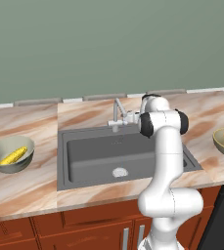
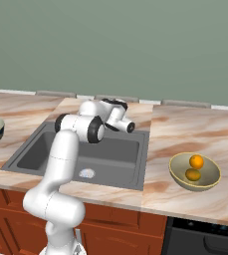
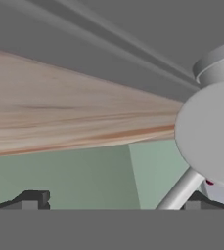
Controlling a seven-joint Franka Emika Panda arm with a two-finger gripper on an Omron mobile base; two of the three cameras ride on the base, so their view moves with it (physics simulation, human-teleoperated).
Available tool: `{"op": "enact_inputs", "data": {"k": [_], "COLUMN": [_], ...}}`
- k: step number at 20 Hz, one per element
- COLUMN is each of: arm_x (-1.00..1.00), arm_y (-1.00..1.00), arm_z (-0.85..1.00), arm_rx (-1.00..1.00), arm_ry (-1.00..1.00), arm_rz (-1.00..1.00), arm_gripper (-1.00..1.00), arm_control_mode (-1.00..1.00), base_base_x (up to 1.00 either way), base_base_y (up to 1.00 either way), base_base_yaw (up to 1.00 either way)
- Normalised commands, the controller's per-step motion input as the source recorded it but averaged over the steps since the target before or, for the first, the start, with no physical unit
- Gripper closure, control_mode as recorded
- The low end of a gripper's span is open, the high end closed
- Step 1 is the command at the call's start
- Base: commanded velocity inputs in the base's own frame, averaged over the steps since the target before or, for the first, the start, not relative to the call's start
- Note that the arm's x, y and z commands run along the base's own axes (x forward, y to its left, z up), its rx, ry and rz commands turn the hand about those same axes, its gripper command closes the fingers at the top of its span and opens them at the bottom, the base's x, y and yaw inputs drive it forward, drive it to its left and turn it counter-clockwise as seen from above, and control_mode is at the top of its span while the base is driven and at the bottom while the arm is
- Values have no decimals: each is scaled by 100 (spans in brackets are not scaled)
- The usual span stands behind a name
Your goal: Pick the oranges from the sink and place them in one bowl. Place the corn in the other bowl. Then turn off the sink faucet.
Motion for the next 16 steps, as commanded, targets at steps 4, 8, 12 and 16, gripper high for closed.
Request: {"op": "enact_inputs", "data": {"k": [4, 8, 12, 16], "arm_x": [0, 0, 0, 0], "arm_y": [69, 68, 79, 76], "arm_z": [-26, -23, -25, -26], "arm_rx": [0, 0, 0, 0], "arm_ry": [0, 0, 0, 0], "arm_rz": [0, 0, 0, 0], "arm_gripper": [-100, -100, -100, -100], "arm_control_mode": [-100, -100, -100, -100], "base_base_x": [0, 0, 0, 0], "base_base_y": [0, 0, 0, 0], "base_base_yaw": [0, 0, 0, 0]}}
